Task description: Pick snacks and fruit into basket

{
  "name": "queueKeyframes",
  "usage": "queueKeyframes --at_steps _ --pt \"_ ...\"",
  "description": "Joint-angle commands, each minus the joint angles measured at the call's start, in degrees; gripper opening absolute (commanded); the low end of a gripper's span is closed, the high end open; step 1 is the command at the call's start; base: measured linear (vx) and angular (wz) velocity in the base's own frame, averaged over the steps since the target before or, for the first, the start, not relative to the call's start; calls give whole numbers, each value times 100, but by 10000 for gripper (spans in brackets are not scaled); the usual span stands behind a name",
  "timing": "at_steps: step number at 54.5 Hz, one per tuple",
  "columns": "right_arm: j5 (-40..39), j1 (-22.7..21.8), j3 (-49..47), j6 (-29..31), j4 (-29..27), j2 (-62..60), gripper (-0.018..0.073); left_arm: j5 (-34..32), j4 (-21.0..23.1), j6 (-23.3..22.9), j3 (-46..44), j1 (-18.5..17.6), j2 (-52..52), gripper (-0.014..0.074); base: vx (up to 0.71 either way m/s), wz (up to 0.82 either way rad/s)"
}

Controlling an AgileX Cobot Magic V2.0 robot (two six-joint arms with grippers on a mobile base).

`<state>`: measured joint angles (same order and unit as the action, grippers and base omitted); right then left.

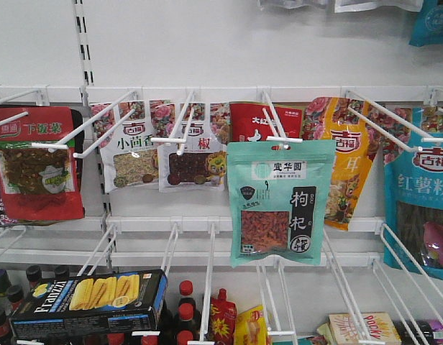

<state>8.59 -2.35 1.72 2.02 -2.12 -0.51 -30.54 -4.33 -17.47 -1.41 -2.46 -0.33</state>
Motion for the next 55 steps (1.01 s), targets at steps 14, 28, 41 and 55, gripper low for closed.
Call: queueKeyframes --at_steps 14,28,41,55 --pt "-480 -1 68 53 49 -64 -8 -2459 12 -970 -231 -33 -117 2 0 0" --pt "-480 -1 68 53 49 -64 -8 490 -1135 -1325 -1842 -33 -69 2 0 0" --pt "-480 -1 68 53 49 -64 -8 1976 -2339 -1311 -3377 -33 431 2 0 0" --pt "-480 -1 68 53 49 -64 -8 3852 -2182 -1322 -4283 -33 967 2 0 0"
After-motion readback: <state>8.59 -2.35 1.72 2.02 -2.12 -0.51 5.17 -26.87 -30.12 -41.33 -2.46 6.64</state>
